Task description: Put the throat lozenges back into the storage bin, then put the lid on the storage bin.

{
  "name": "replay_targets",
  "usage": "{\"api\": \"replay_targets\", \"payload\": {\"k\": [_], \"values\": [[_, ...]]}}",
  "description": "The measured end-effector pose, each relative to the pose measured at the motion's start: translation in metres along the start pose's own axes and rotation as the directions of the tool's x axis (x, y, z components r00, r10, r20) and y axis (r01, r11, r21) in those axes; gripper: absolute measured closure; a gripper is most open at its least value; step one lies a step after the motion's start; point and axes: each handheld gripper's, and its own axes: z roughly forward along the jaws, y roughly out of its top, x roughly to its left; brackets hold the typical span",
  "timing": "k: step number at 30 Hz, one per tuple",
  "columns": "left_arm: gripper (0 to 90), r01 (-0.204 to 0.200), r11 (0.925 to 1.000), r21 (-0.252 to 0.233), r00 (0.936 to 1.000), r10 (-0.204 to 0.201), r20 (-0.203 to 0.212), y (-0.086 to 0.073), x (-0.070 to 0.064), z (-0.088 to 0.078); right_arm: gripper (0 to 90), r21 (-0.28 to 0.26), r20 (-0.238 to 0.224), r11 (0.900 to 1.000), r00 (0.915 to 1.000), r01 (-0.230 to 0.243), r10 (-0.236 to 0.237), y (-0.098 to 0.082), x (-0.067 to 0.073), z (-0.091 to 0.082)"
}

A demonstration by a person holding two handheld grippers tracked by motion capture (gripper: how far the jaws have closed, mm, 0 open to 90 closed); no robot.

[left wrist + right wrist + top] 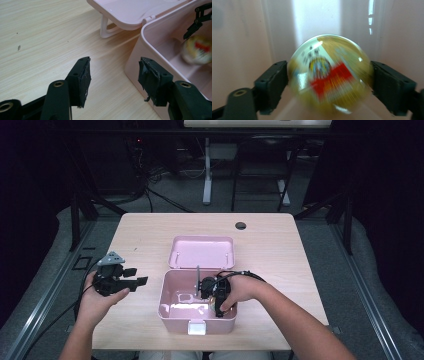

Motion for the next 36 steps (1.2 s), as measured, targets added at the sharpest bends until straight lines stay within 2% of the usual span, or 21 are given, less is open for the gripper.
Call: {"api": "replay_targets", "payload": {"k": [14, 18, 20, 24, 30, 36], "values": [[43.4, -0.003, 0.9998, 0.020, 0.9999, 0.003, 0.010, 0.000, -0.003, 0.002, 18.2, -0.034, 0.011, 0.999, 0.9997, -0.022, 0.022, -0.002, 0.001, -0.017], [42.7, -0.022, 0.9996, 0.016, 0.9998, 0.022, -0.002, 0.002, -0.007, 0.002, 19.1, -0.037, 0.014, 0.999, 0.9995, -0.027, 0.028, -0.004, 0.002, -0.020], [38.8, -0.035, 0.9993, 0.016, 0.9993, 0.035, -0.008, 0.002, -0.009, 0.003, 19.6, -0.036, 0.018, 0.999, 0.9992, -0.036, 0.037, -0.005, 0.002, -0.024], [36.3, -0.049, 0.9987, 0.015, 0.9988, 0.049, 0.000, 0.003, -0.012, 0.004, 21.0, -0.063, 0.035, 0.997, 0.9983, -0.044, 0.046, -0.007, 0.001, -0.034], [38.6, -0.085, 0.9961, 0.024, 0.9963, 0.085, 0.003, 0.003, -0.016, 0.003, 25.5, -0.096, 0.047, 0.993, 0.9960, -0.071, 0.076, -0.011, -0.002, -0.048], [39.8, -0.100, 0.9949, 0.015, 0.9948, 0.100, 0.022, 0.005, -0.020, 0.003, 30.6, -0.111, 0.056, 0.990, 0.9935, -0.092, 0.099, -0.017, -0.007, -0.061]]}}
